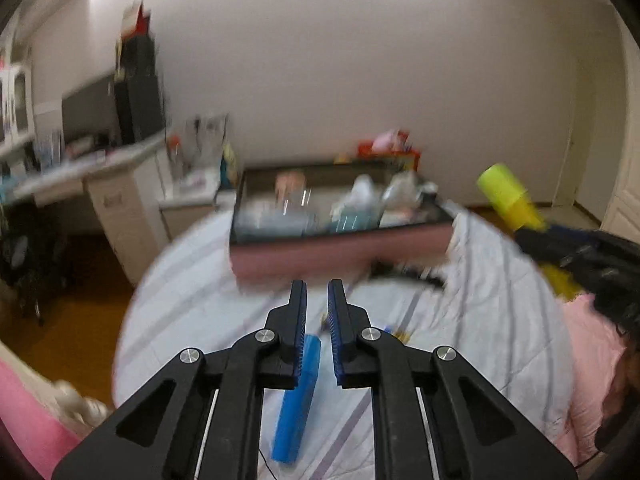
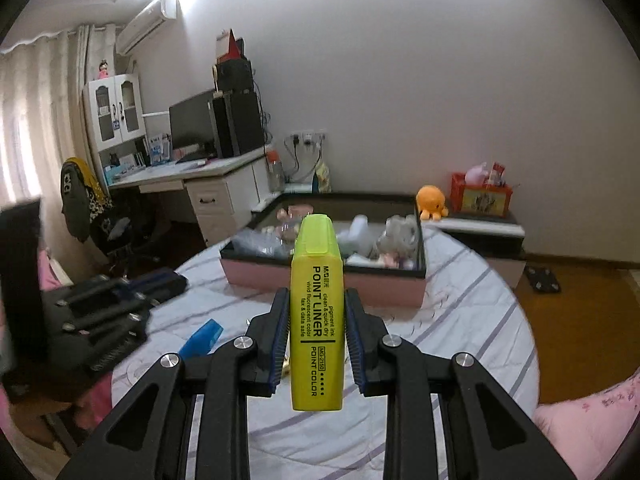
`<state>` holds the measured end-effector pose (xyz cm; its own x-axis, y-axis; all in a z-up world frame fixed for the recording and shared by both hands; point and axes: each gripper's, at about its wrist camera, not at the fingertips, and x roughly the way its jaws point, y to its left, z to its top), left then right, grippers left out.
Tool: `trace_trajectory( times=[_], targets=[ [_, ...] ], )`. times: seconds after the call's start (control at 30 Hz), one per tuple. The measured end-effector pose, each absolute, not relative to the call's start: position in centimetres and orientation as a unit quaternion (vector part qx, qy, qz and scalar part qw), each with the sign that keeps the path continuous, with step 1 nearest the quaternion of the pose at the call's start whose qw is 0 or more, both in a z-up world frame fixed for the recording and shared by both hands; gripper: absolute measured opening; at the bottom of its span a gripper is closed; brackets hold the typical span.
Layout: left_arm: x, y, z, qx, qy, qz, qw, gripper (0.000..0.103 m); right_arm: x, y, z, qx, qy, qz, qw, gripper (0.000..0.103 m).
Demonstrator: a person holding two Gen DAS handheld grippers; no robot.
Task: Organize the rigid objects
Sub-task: 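Carry the marker and highlighter into the pink box and release both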
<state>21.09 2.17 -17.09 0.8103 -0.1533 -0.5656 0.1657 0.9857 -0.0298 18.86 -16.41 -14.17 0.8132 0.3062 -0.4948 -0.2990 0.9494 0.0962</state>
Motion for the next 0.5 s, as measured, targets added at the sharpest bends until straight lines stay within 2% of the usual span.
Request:
trace_trajectory(
  times=[0.1, 0.23, 0.27, 0.3, 0.37, 0.5],
  targets=[
    [21.9, 3.6, -20.4, -0.021, 0.338, -0.082, 0.937, 0.011, 19.4, -16.9, -16.4, 0.013, 0.286, 0.156, 0.945, 0.027],
    [21.2, 4.0, -22.0, -0.02, 0.361, -0.093, 0.928, 0.014, 20.1, -17.5, -18.7, 0.022, 0.315, 0.151, 0.937, 0.027],
    [21.1, 4.1, -22.1, -0.019, 0.365, -0.093, 0.926, 0.022, 20.2, -17.6, -18.9, 0.024, 0.319, 0.154, 0.935, 0.027],
    [20.7, 4.2, -22.2, -0.019, 0.367, -0.097, 0.925, 0.034, 20.3, -17.6, -19.0, 0.026, 0.32, 0.155, 0.934, 0.027],
    [19.8, 4.2, -22.4, -0.008, 0.369, -0.106, 0.923, 0.048, 20.5, -17.4, -19.0, 0.028, 0.321, 0.159, 0.933, 0.027],
    [19.4, 4.7, -24.0, 0.004, 0.392, -0.096, 0.915, 0.05, 20.3, -16.6, -19.0, 0.027, 0.32, 0.167, 0.932, 0.027]
  ],
)
